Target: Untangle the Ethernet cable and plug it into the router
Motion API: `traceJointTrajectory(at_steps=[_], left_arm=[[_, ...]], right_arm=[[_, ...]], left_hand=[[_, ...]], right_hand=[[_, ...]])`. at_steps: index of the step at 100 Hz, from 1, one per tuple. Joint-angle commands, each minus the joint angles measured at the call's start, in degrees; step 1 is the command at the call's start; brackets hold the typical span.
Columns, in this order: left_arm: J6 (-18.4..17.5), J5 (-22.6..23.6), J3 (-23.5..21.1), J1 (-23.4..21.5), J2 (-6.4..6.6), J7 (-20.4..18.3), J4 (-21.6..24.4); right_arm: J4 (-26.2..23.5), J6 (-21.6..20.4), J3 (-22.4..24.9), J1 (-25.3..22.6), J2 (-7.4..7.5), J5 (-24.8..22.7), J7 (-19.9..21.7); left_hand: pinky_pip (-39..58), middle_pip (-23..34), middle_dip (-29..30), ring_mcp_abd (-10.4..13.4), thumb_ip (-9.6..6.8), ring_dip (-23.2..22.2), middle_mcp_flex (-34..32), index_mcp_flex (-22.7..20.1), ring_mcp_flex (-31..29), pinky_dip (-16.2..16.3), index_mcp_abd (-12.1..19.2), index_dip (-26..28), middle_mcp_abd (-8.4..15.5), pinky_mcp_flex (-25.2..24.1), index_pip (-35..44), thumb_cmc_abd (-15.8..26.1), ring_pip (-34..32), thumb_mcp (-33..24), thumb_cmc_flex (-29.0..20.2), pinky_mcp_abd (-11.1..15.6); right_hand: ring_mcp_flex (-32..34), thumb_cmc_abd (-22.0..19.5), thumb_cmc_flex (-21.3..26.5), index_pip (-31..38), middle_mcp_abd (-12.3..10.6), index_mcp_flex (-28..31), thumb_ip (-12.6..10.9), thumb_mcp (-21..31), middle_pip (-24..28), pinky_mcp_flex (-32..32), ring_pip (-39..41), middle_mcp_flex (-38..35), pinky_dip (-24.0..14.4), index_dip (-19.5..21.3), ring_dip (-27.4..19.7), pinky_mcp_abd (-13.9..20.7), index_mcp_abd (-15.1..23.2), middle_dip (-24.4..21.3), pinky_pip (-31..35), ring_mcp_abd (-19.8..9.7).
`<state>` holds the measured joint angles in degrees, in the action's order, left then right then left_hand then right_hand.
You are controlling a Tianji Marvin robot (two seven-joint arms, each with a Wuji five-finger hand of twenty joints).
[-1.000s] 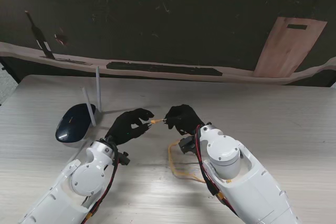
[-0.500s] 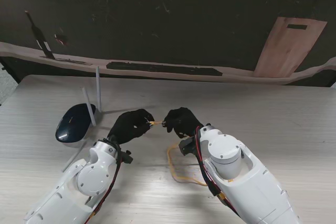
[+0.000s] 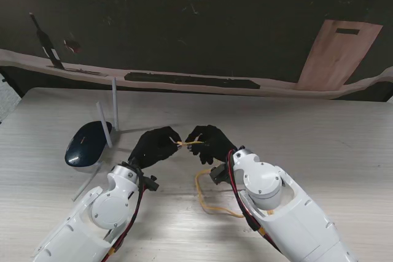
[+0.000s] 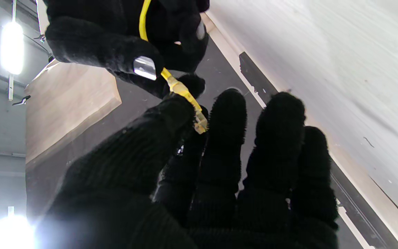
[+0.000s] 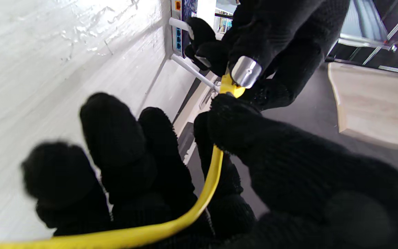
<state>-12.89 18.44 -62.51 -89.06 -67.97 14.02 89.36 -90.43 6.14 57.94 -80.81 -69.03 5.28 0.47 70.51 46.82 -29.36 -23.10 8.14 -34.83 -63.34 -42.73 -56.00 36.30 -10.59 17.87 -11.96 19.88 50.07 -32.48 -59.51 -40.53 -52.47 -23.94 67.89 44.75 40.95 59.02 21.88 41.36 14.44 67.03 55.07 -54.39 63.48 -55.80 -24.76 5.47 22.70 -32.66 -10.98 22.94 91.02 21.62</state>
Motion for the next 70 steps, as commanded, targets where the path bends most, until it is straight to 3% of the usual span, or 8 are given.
traceJointTrajectory(at_steps=[1, 9, 27, 38, 53, 70], left_arm=[[1.25, -0.41, 0.28, -0.39, -0.13, -1.19, 0.87], [2.49, -0.38, 0.35, -0.52, -0.15, -1.23, 1.23], [3.91, -1.36, 0.88, -0.61, -0.81, 0.58, 0.91], [4.50, -1.37, 1.12, -0.60, -1.14, 1.77, 0.56], [4.81, -1.31, 1.30, -0.51, -1.32, 2.45, 0.46], [4.82, -1.44, 1.33, -0.39, -1.42, 2.72, 0.34]], right_arm=[[1.61, -4.16, -1.10, 0.30, 0.08, -2.81, -0.22], [4.04, -10.04, -2.37, 1.26, 0.18, -7.97, -2.36], [8.01, -17.89, -4.30, 2.83, -0.45, -17.10, -9.50], [9.93, -20.57, -5.28, 3.63, -1.00, -21.77, -13.81], [12.27, -23.09, -6.61, 5.04, -1.26, -27.83, -18.04], [13.45, -23.75, -7.85, 5.84, -1.67, -29.76, -20.30]], left_hand=[[2.53, 1.65, -0.91, -0.84, -2.69, -0.82, -2.18, -3.03, -2.81, 1.89, -0.19, 0.86, -0.12, 1.18, 4.86, -1.13, -1.83, -4.18, 0.00, -0.30], [3.02, 2.12, -0.80, -0.89, -2.95, -0.81, -2.69, -3.22, -3.66, 2.06, -0.94, 0.74, -0.24, 1.90, 5.14, -1.71, -2.23, -5.51, 0.55, -0.55], [3.13, 2.34, -0.62, -1.14, -2.71, -0.69, -2.55, -2.92, -3.54, 2.13, -1.33, 0.87, -0.40, 1.68, 5.41, -1.73, -2.22, -6.12, 0.59, -0.66], [3.09, 2.34, -0.48, -1.26, -2.56, -0.65, -2.44, -2.80, -3.40, 2.15, -1.21, 0.94, -0.41, 1.46, 5.52, -1.68, -2.20, -6.16, 0.50, -0.65], [3.04, 2.45, -0.45, -1.15, -2.55, -0.58, -2.17, -2.27, -2.95, 2.18, -1.35, 1.03, -0.22, 1.14, 5.53, -1.50, -2.08, -6.18, 0.49, -0.50], [3.01, 2.62, -0.40, -1.23, -2.62, -0.56, -1.95, -2.08, -2.79, 2.23, -1.40, 1.18, -0.19, 0.82, 5.70, -1.41, -2.15, -6.13, 0.42, -0.47]], right_hand=[[-4.52, 3.71, -0.12, -3.00, 0.04, -1.30, -1.41, 3.16, -1.31, 9.72, -6.56, 2.94, 0.94, 2.79, -0.55, -3.90, 3.38, -1.33, -8.15, 2.16], [-7.84, 6.75, -1.71, -3.88, -1.56, -1.43, -3.88, 5.25, -2.11, 16.72, -10.36, 4.99, 0.35, 6.16, -0.19, -3.01, 5.42, -0.54, -14.24, 1.62], [-7.03, 12.17, -3.14, -3.90, -2.44, 0.75, -5.54, 7.24, -2.80, 17.75, -13.50, 4.76, 0.70, 11.34, -1.02, -2.72, 5.35, 0.88, -18.26, 0.54], [-9.68, 15.72, -3.66, -2.58, -3.00, 2.99, -2.46, 8.21, -5.00, 18.78, -19.54, 6.12, 3.69, 10.32, -2.78, -2.79, 6.24, 0.39, -22.45, -0.12], [-11.75, 17.51, -4.65, -1.96, -3.28, 4.47, -1.39, 9.10, -6.44, 19.83, -23.31, 7.27, 6.72, 8.80, -3.20, -2.45, 6.24, 0.07, -24.86, -0.51], [-9.48, 17.55, -3.63, 0.09, -3.02, 6.29, 2.58, 8.53, -6.89, 18.71, -23.37, 4.70, 9.56, 4.11, -2.88, -2.50, 5.85, -0.18, -24.25, -0.30]])
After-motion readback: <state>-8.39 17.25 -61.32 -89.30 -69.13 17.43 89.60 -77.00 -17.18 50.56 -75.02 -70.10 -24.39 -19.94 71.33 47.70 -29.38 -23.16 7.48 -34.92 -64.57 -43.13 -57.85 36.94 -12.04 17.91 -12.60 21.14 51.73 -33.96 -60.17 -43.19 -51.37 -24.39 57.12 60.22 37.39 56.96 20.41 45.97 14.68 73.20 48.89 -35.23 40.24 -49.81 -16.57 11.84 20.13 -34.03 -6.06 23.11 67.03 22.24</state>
